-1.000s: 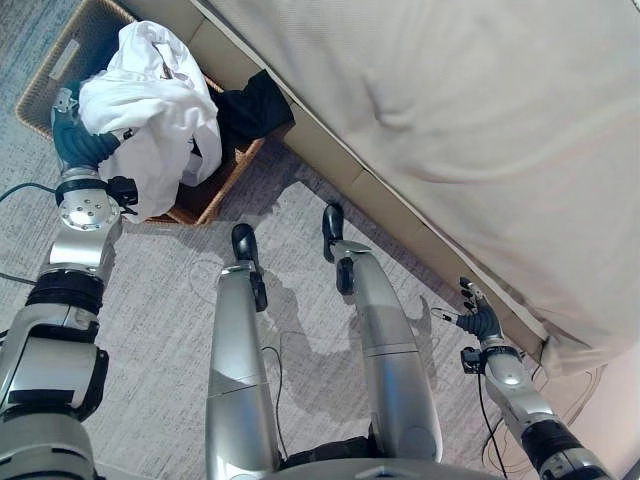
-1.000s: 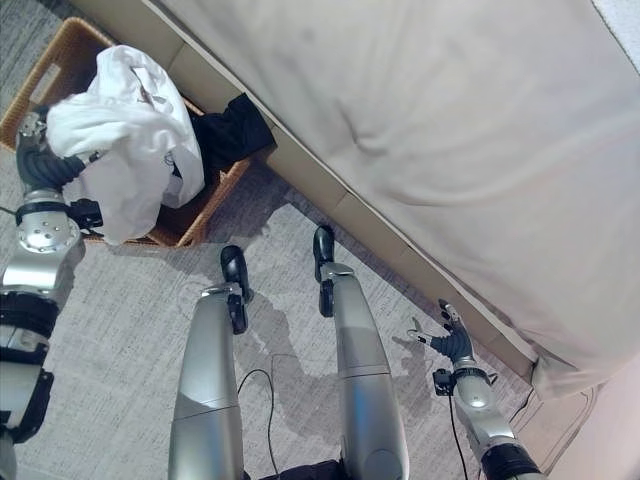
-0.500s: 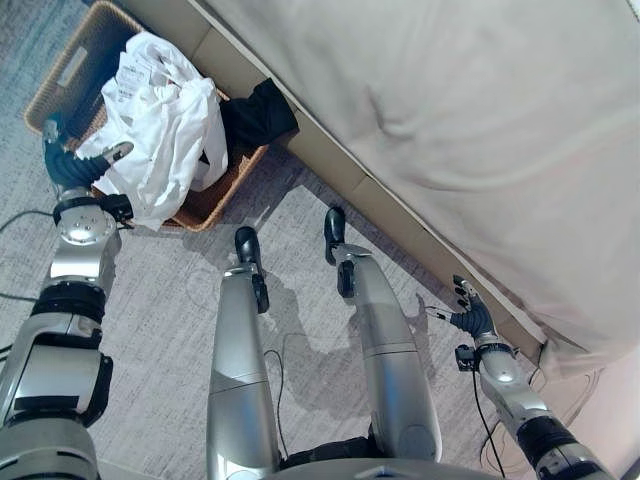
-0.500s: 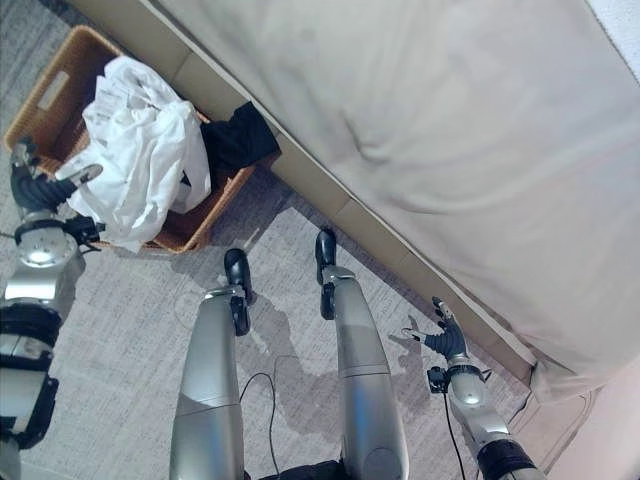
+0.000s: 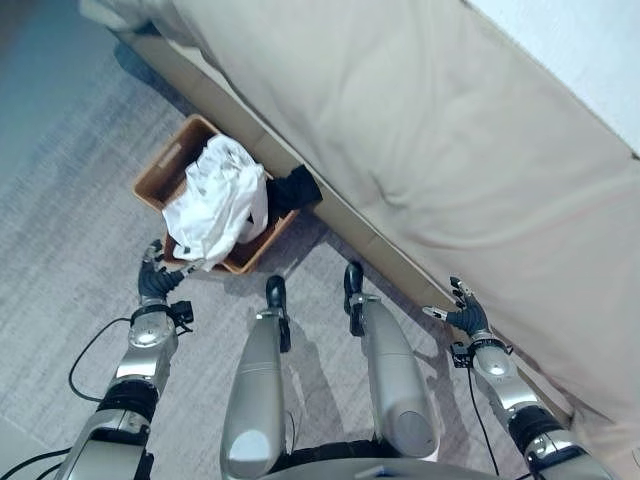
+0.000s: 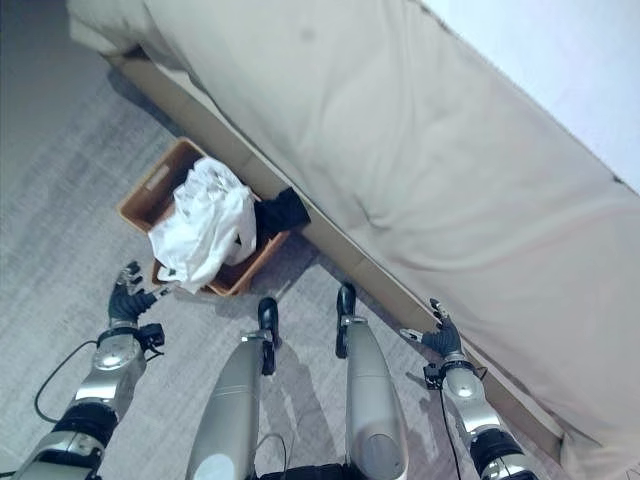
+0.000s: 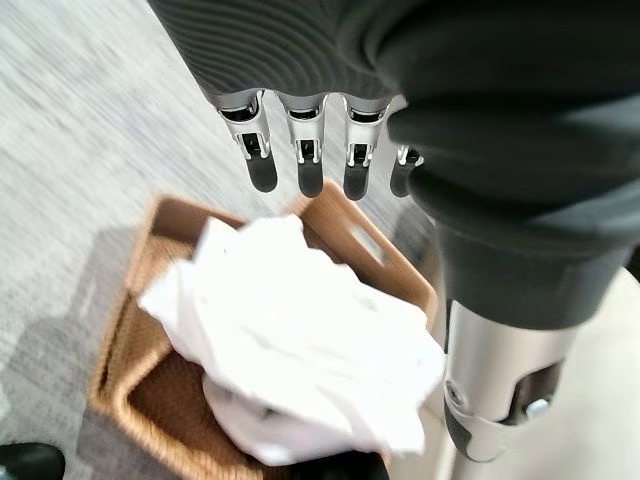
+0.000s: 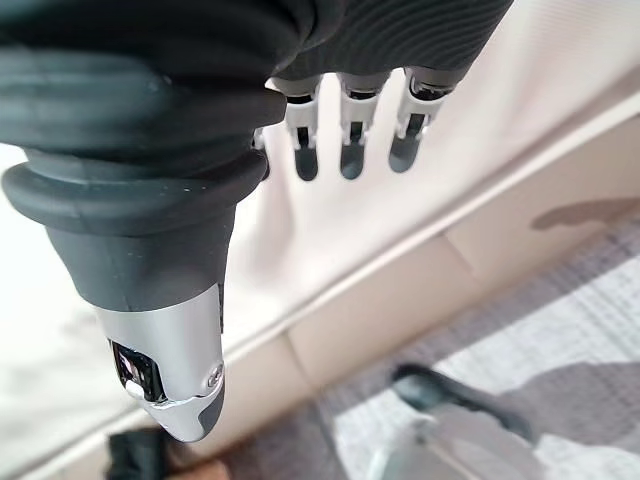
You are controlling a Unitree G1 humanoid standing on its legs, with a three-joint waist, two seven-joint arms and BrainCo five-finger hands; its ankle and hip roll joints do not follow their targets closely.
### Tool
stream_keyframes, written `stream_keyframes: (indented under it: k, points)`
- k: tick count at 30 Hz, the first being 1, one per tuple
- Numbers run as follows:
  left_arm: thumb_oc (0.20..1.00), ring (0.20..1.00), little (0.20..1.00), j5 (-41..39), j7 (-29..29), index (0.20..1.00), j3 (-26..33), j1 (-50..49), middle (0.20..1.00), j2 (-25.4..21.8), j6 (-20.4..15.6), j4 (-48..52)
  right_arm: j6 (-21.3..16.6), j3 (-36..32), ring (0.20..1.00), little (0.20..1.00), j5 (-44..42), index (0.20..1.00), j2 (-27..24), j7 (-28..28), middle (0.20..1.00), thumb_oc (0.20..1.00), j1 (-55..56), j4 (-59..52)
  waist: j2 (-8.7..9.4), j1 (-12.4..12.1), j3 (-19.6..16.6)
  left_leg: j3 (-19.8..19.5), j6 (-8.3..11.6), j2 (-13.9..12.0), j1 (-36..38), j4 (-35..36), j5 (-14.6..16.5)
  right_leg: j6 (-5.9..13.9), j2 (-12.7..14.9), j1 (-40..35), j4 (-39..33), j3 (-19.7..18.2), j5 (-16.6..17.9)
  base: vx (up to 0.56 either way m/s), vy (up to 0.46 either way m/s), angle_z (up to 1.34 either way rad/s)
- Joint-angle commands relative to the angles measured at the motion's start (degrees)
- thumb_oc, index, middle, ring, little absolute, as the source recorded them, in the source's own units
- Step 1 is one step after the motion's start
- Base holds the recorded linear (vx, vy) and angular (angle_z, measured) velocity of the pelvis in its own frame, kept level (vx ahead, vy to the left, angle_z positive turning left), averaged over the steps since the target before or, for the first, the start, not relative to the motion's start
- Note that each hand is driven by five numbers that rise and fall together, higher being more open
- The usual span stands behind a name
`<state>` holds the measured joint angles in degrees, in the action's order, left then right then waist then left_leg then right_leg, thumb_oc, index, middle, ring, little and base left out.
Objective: Pick up clothes into the bucket
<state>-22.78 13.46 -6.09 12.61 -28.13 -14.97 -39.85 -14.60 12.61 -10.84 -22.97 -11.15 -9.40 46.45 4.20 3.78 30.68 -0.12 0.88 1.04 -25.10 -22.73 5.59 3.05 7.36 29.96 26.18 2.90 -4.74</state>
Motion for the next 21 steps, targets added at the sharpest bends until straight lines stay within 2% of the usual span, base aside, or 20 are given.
stream_keyframes:
  k: [1, 3, 4, 5, 6, 7, 12, 21]
  points:
    - [1.000, 1.000, 1.000, 5.3, -1.4, 1.000, -0.1, -0.6, 1.000, 2.2, -3.9, 0.4, -0.1, -2.9, 1.000, 1.000, -0.8, 1.000, -2.7, 1.5, 1.000, 1.000, 2.7, 0.9, -3.61, 1.4, -1.8, -3.0, 0.96, 0.5, 4.9, 3.4, -2.0, 2.35, 1.3, -8.4, -4.9, 2.2, 1.5, 0.09, -0.100, 0.06]
    - [1.000, 1.000, 1.000, 6.5, -1.3, 1.000, 0.1, -2.4, 1.000, 4.1, -4.6, -0.5, 0.0, -3.1, 1.000, 1.000, -0.4, 1.000, -1.7, 1.9, 1.000, 1.000, 4.1, 2.7, -3.84, 1.2, -4.5, -3.0, 1.48, 0.3, 8.6, 7.1, -3.1, 2.45, 0.7, -12.1, -7.9, 2.9, 1.7, 0.12, -0.105, 0.10]
    - [1.000, 1.000, 1.000, 6.3, -2.0, 1.000, 0.6, -4.0, 1.000, 5.6, -4.9, -2.7, 0.2, -2.9, 1.000, 1.000, -0.1, 1.000, -0.8, 2.8, 1.000, 1.000, 5.0, 4.4, -4.08, 1.0, -7.3, -3.2, 2.07, -0.1, 11.6, 10.3, -4.2, 2.58, 0.0, -15.1, -10.7, 3.7, 2.1, 0.11, -0.114, 0.11]
    - [1.000, 1.000, 1.000, 6.3, -2.0, 1.000, 0.6, -4.0, 1.000, 5.6, -4.9, -2.7, 0.1, -2.9, 1.000, 1.000, -0.1, 1.000, -0.8, 2.8, 1.000, 1.000, 5.0, 4.4, -4.09, 1.0, -7.3, -3.2, 2.08, -0.1, 11.8, 10.5, -4.3, 2.57, 0.0, -15.2, -10.9, 3.7, 2.2, 0.16, -0.133, 0.10]
    - [1.000, 1.000, 1.000, 5.9, -3.1, 1.000, 1.1, -5.2, 1.000, 7.1, -4.8, -5.8, 0.3, -2.3, 1.000, 1.000, -0.4, 1.000, -0.1, 4.3, 1.000, 1.000, 6.3, 5.4, -4.17, 0.8, -10.1, -3.2, 2.48, -0.5, 14.8, 13.4, -5.1, 2.62, -0.7, -18.2, -13.5, 4.4, 2.4, 0.09, -0.061, 0.05]
    - [1.000, 1.000, 1.000, 5.9, -3.1, 1.000, 1.1, -5.2, 1.000, 7.1, -4.8, -5.8, 0.3, -2.3, 1.000, 1.000, -0.4, 1.000, -0.1, 4.3, 1.000, 1.000, 6.3, 5.4, -4.18, 0.8, -10.0, -3.2, 2.49, -0.6, 15.0, 13.6, -5.1, 2.62, -0.7, -18.4, -13.6, 4.4, 2.4, 0.12, -0.086, 0.10]
    - [1.000, 1.000, 1.000, 3.0, -8.2, 1.000, 2.1, -8.1, 1.000, 11.0, -2.9, -13.0, 1.5, -1.2, 1.000, 1.000, -1.0, 1.000, 2.2, 7.9, 1.000, 1.000, 7.9, 9.1, -3.96, 0.5, -15.8, -2.0, 3.17, -1.6, 20.7, 15.8, -5.0, 2.51, -1.8, -25.6, -19.5, 4.8, 3.1, 0.10, -0.059, 0.00]
    - [1.000, 1.000, 1.000, 7.9, -12.4, 1.000, -0.1, -12.2, 1.000, 15.9, 0.7, -23.5, 3.5, 0.3, 1.000, 1.000, -1.0, 1.000, 5.4, 10.5, 1.000, 1.000, 8.6, 13.6, -3.44, 0.3, -22.6, 0.7, 3.08, -2.8, 28.4, 19.7, -4.3, 2.51, -2.8, -34.0, -26.4, 3.9, 4.0, 0.09, -0.026, -0.08]
